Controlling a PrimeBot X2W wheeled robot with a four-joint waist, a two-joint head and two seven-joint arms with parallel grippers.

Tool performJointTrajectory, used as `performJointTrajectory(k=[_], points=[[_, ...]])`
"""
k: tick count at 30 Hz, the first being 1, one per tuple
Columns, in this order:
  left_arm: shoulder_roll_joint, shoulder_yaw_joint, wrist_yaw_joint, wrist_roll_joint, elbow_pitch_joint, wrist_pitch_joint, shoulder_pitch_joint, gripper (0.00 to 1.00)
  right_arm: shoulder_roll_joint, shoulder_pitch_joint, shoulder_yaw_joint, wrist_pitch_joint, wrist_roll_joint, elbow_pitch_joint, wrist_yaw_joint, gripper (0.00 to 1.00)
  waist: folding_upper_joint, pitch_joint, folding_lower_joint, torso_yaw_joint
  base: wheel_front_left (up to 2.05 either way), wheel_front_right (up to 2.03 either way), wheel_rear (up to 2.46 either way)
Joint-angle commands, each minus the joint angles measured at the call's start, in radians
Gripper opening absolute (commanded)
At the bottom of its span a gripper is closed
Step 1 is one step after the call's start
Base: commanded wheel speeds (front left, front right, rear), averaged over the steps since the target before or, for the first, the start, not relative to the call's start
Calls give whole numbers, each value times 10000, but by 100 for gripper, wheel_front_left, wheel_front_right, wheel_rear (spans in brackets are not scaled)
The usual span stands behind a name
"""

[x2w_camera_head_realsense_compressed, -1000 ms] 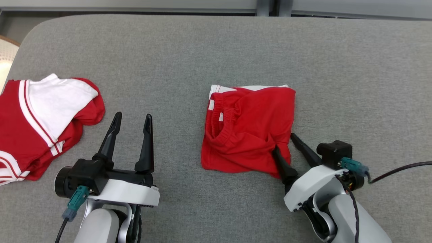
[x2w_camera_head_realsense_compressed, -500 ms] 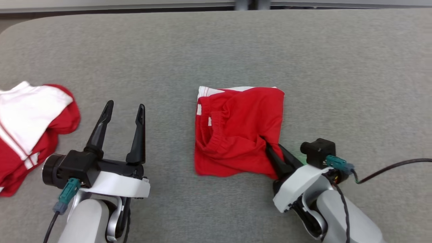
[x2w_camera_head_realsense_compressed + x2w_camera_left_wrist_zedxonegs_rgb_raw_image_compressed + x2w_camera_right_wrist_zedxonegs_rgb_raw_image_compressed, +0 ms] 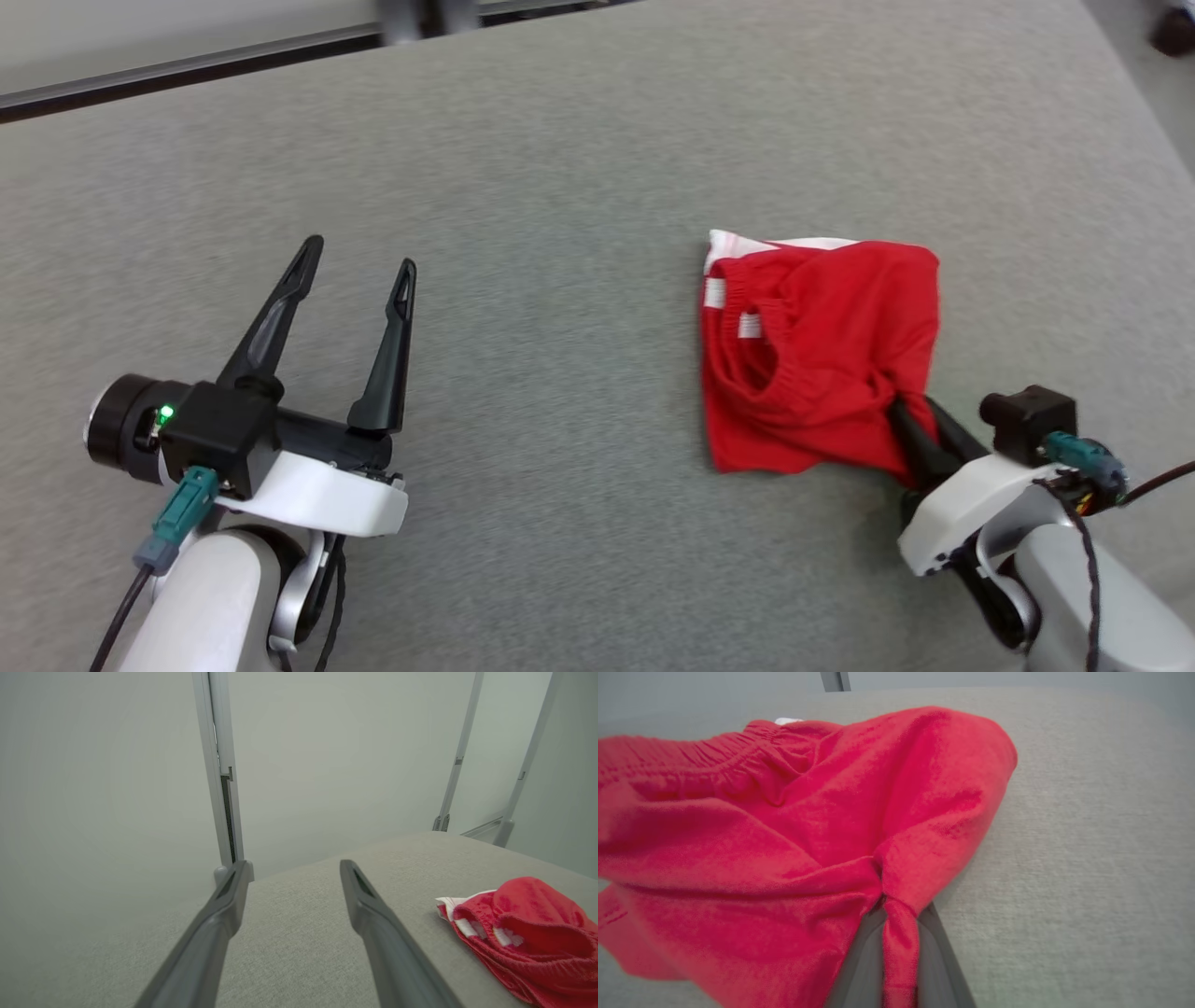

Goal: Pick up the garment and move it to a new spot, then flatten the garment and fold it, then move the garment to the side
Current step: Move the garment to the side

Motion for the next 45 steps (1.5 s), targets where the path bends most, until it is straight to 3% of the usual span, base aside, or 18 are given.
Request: performJointTrajectory(k=[1,6,11,17,23,29,31,32,39,45], points=[[80,-20,-52,100,-74,39,-181,100,-148,-43,-87,-55,-4,68,-27,0,0,273,0,-799,0,0,0],[252,-201,-165,227,-584,471,-558,100,-662,-654,-241,-220,3,258,-26,0,0,753,0,-1421,0,0,0],[274,-444,-275,398,-1049,855,-1200,100,-1133,-1833,-288,-456,-72,575,-26,0,0,1534,0,-1593,0,0,0],[295,-799,-473,681,-1456,1187,-2111,100,-1737,-3565,-239,-623,-245,1366,-26,0,0,2686,0,-1320,0,0,0],[207,-1194,-665,838,-1619,1298,-2873,100,-2585,-4921,-815,-721,-532,2704,-26,0,0,3579,0,-811,0,0,0],[112,-1390,-718,902,-1615,1255,-3260,100,-2791,-5757,-1383,-768,-683,3579,-26,0,0,4117,0,-516,0,0,0],[120,-1413,-716,913,-1578,1213,-3309,100,-2783,-5959,-1657,-772,-805,3914,-26,85,0,4214,0,-473,0,0,0],[123,-1425,-704,921,-1540,1194,-3334,100,-2761,-6068,-1854,-775,-891,3931,-25,100,0,4239,0,-461,0,0,0],[147,-1444,-647,824,-1258,1029,-3176,100,-2506,-5619,-3145,-775,-1187,4144,-25,100,0,3926,0,-471,0,0,0],[164,-1287,-420,548,-810,696,-2553,100,-1851,-3724,-4897,-769,-1157,2634,-25,100,0,2834,0,-656,0,0,0]])
